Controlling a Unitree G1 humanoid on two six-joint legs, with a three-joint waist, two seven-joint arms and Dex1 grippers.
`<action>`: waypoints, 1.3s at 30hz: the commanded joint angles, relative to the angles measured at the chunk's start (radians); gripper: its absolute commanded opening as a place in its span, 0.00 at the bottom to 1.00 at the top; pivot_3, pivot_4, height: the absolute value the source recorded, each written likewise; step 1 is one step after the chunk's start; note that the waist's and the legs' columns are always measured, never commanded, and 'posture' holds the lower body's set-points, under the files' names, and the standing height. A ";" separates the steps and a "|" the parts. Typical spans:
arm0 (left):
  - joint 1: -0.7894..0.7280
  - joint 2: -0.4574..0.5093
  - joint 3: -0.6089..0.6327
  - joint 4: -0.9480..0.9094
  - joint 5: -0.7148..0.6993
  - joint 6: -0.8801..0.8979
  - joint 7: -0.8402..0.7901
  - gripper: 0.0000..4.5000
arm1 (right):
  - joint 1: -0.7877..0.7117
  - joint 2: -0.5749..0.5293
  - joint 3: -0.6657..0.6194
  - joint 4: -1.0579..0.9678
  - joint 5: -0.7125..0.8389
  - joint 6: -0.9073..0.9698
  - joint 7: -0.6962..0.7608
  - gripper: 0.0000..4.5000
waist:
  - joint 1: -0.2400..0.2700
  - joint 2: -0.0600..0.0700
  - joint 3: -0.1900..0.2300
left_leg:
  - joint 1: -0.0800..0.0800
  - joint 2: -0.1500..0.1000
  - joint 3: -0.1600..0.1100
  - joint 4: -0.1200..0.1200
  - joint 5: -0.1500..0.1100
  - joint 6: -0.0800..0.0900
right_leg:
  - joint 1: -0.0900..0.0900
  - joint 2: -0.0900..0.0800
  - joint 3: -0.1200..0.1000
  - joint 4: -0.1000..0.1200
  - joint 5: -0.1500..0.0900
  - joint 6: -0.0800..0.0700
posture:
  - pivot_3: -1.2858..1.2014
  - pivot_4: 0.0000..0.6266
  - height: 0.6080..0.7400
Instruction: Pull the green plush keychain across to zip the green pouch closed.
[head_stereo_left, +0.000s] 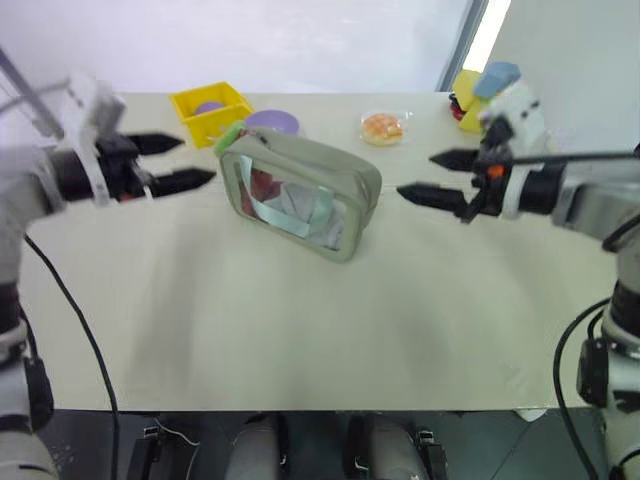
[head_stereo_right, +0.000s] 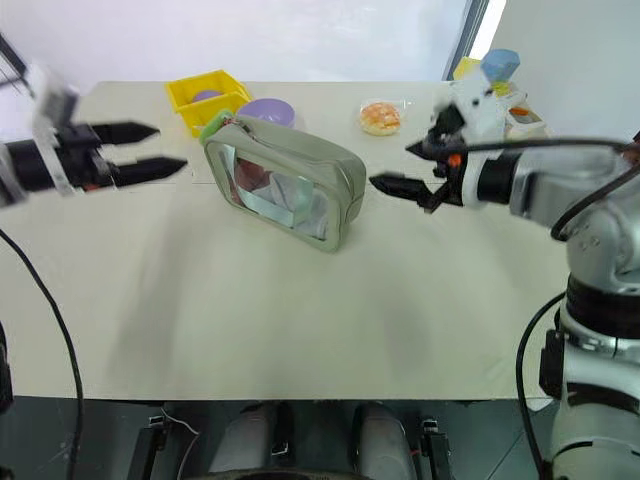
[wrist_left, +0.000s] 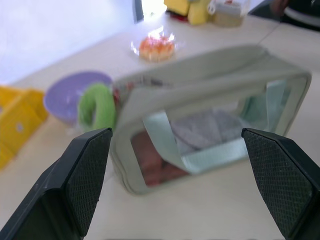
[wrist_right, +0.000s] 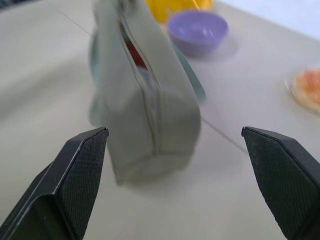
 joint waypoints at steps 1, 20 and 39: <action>-0.013 0.019 -0.031 0.043 0.040 -0.066 -0.042 0.99 | -0.016 -0.013 0.015 0.007 0.013 -0.023 0.010 0.99 | 0.000 0.000 0.000 | 0.000 0.000 0.001 0.000 0.000 0.000 | 0.000 0.000 0.000 0.000 0.000 0.000 | 0.52 0.24 0.99; 0.070 0.057 0.028 0.011 0.037 -0.056 -0.042 0.99 | -0.314 0.294 0.331 0.197 -0.152 -0.237 -0.105 0.99 | -0.008 -0.001 0.001 | -0.001 0.003 0.005 0.002 0.005 -0.005 | -0.010 0.003 0.006 0.014 0.000 -0.001 | 0.52 0.24 0.99; 0.211 0.052 0.143 -0.194 -0.051 0.046 0.100 1.00 | -0.282 0.336 0.701 0.448 -0.593 -0.786 0.136 0.11 | -0.007 -0.002 0.001 | -0.004 0.004 0.005 0.010 0.004 -0.003 | -0.010 0.003 0.008 0.016 0.000 -0.001 | 0.52 0.24 0.99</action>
